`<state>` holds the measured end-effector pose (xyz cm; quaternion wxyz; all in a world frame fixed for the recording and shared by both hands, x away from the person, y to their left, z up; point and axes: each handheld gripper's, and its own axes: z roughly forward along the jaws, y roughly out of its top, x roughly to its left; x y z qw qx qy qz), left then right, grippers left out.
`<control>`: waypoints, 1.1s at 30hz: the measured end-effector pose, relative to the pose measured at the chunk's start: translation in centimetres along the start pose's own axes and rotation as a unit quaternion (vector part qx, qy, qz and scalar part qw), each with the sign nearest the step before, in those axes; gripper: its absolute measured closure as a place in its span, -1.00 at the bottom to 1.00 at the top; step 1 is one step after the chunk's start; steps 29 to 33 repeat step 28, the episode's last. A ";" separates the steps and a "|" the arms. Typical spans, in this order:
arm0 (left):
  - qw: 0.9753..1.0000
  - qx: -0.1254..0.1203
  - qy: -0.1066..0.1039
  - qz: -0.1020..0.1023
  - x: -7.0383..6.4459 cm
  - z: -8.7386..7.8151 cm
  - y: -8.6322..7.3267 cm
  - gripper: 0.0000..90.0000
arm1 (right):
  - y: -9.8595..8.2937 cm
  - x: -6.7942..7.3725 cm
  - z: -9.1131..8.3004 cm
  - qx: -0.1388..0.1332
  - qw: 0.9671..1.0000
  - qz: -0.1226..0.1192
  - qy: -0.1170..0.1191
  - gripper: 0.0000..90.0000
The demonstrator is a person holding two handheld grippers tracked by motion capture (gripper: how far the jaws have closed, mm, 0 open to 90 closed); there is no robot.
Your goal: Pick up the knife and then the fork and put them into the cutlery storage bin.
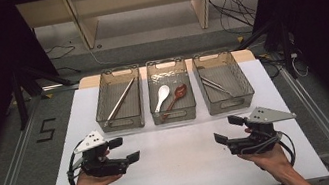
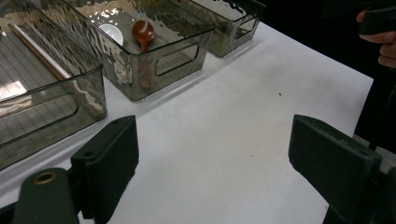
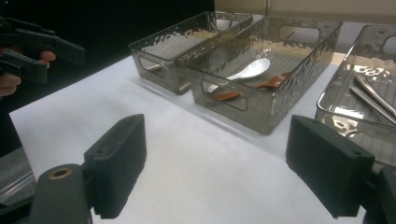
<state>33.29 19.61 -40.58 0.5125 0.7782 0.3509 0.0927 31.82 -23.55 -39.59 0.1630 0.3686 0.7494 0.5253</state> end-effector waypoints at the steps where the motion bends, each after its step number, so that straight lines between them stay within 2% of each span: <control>1: 1.000 -0.002 0.000 0.000 -0.1 0.0 0.0 -0.65 | -0.1 0.1 -0.1 0.000 1.000 0.002 -0.002 -0.55; 13: 1.000 -0.002 0.001 0.000 -0.1 0.0 0.0 -0.65 | -0.5 0.1 -0.7 0.001 1.000 0.002 -0.015 -0.57; 33: 1.000 -0.002 0.001 0.000 -0.1 0.0 0.0 -0.65 | -0.5 0.1 -0.6 0.002 1.000 0.001 -0.017 -0.57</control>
